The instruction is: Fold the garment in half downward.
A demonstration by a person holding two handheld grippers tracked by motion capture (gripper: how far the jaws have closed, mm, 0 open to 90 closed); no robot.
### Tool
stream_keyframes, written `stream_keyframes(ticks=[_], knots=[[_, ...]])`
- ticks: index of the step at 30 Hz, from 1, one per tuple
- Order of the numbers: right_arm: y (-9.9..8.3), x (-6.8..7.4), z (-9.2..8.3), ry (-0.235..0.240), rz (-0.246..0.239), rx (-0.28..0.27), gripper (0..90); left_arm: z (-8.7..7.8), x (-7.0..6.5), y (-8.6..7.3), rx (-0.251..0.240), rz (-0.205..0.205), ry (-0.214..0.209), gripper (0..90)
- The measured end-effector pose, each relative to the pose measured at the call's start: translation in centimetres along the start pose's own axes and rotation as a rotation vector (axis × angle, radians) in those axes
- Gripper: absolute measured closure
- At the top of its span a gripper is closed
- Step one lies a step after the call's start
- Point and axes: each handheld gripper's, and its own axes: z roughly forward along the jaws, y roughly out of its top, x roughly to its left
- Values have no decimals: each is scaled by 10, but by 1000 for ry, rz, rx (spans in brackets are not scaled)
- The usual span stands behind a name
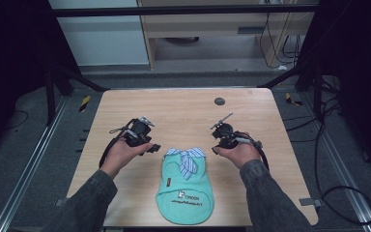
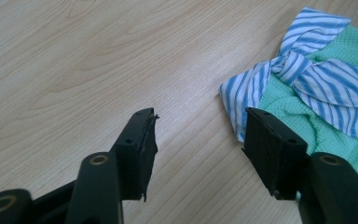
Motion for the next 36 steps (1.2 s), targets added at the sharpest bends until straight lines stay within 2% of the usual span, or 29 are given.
stream_keyframes(ticks=[5, 9, 14, 18, 28, 36], knots=[[9, 6, 13, 55, 49, -40, 667, 12, -5, 7, 4, -20, -24, 553], [14, 11, 22, 72, 70, -64, 697, 23, -8, 12, 6, -33, -44, 605], [15, 15, 31, 87, 96, -66, 706, 34, -17, 14, 24, -32, -44, 627], [14, 17, 39, 100, 123, -52, 677, 43, -20, 14, 50, -47, -44, 629], [16, 21, 53, 117, 151, -37, 606, 54, -22, 12, 82, -47, -44, 640], [17, 27, 64, 104, 132, -16, 589, 59, -23, 8, 99, -43, -47, 671]])
